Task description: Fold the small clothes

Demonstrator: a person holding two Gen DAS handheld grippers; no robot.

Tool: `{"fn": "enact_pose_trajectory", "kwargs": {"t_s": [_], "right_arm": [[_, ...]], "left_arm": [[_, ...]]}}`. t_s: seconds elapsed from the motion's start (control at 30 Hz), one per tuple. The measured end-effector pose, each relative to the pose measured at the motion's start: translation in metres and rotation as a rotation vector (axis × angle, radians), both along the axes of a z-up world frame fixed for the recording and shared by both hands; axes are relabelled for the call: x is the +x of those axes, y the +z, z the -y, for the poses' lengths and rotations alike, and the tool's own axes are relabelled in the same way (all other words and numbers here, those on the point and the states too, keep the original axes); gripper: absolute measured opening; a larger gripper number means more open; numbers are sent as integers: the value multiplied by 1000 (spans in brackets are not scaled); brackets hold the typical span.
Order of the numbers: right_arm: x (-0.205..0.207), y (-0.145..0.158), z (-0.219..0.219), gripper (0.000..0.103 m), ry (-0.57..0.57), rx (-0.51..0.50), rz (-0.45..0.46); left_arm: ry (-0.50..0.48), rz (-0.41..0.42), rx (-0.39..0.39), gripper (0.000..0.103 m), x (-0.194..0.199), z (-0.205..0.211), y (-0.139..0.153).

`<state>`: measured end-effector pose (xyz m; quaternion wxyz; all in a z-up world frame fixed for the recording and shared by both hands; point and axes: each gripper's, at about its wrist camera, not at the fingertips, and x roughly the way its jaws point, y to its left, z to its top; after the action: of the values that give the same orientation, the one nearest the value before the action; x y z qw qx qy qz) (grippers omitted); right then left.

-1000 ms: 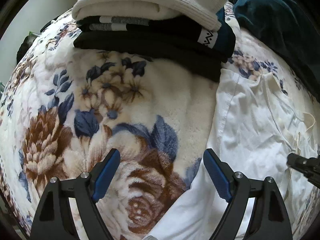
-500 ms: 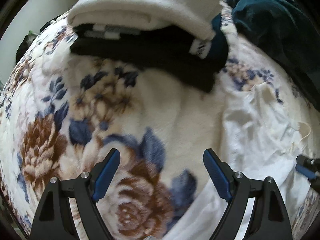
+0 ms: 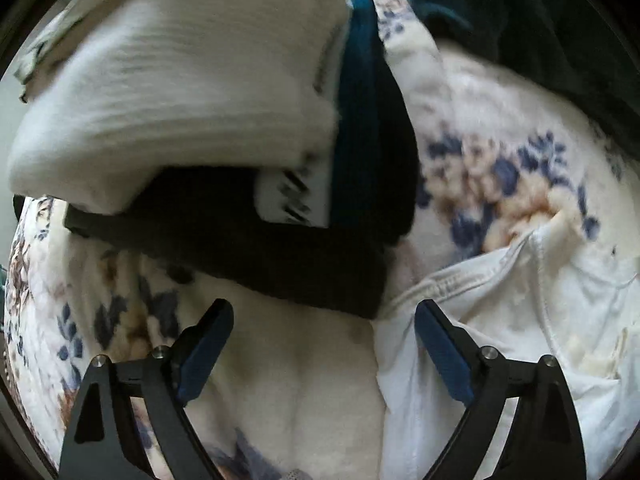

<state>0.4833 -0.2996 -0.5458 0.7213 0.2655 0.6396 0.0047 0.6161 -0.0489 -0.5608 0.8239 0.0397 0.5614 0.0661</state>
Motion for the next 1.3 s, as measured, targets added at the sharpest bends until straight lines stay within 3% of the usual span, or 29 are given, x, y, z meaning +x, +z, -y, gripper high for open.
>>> {"fn": "enact_pose_trajectory", "kwargs": {"t_s": [0.2, 0.33, 0.37, 0.57, 0.77, 0.87, 1.07, 1.17, 1.3], "right_arm": [[-37, 25, 22, 70, -4, -4, 31], [-76, 44, 58, 100, -55, 65, -15], [-87, 47, 67, 102, -62, 78, -36], [-152, 71, 132, 102, -46, 77, -85], [-204, 79, 199, 102, 5, 49, -104], [-220, 78, 219, 102, 44, 15, -109], [-240, 61, 249, 102, 39, 35, -130], [-243, 51, 246, 102, 37, 50, -133], [-242, 41, 238, 102, 48, 72, -147]], "left_arm": [[-14, 108, -46, 94, -71, 5, 65], [-72, 104, -86, 99, -140, 41, 94], [-86, 90, -98, 99, -154, 52, 99], [-147, -77, -176, 99, -265, 133, 100], [-130, -308, -242, 99, -363, 240, 60], [-113, -390, -217, 99, -395, 265, 34], [-46, -492, -132, 99, -450, 230, 7], [-3, -515, -78, 99, -463, 206, 5], [67, -493, -82, 99, -471, 190, 22]]}}
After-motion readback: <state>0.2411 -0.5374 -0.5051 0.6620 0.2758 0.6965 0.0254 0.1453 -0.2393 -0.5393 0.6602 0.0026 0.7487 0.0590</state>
